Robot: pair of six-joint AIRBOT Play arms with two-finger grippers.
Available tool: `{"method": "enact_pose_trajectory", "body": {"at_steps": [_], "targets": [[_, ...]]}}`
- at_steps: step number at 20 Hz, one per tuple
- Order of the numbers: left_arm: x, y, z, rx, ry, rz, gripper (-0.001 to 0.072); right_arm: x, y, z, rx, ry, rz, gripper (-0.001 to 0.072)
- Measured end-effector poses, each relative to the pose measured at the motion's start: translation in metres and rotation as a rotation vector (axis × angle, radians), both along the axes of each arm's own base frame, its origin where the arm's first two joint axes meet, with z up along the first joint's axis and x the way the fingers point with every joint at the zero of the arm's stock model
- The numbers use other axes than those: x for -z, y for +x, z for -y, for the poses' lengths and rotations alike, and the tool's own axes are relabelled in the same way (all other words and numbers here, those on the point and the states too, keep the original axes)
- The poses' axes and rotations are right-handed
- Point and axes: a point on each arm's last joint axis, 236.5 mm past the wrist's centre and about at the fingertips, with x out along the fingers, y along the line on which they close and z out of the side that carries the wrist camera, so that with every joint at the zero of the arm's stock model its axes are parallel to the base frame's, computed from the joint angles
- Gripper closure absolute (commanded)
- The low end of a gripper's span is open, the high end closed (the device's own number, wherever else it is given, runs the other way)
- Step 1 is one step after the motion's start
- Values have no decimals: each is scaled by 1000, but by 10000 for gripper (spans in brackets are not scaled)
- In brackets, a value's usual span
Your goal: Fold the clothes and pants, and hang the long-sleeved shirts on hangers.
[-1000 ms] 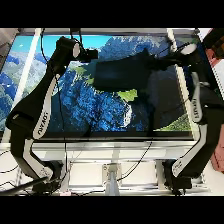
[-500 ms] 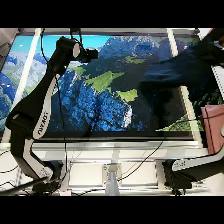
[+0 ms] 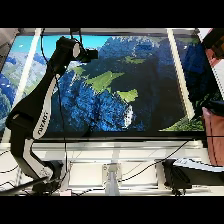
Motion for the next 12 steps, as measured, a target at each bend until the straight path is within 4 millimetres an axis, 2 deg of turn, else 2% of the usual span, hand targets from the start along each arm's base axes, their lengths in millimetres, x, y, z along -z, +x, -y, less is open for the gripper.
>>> {"method": "enact_pose_trajectory", "body": {"at_steps": [2, 4, 7, 9, 10, 11, 12], "targets": [[0, 0, 0, 0, 0, 0, 667, 12, -50, 1, 97, 54, -96, 671], [0, 0, 0, 0, 0, 0, 667, 26, -86, -1, 166, 109, -162, 671], [0, 0, 0, 0, 0, 0, 667, 47, -124, -7, 243, 190, -231, 670], [0, 0, 0, 0, 0, 0, 667, 62, -141, -12, 274, 242, -262, 669], [0, 0, 0, 0, 0, 0, 667, 69, -146, -16, 284, 272, -277, 624], [0, 0, 0, 0, 0, 0, 667, 76, -150, -19, 287, 297, -286, 418], [0, 0, 0, 0, 0, 0, 667, 82, -151, -22, 284, 318, -292, 176]]}}
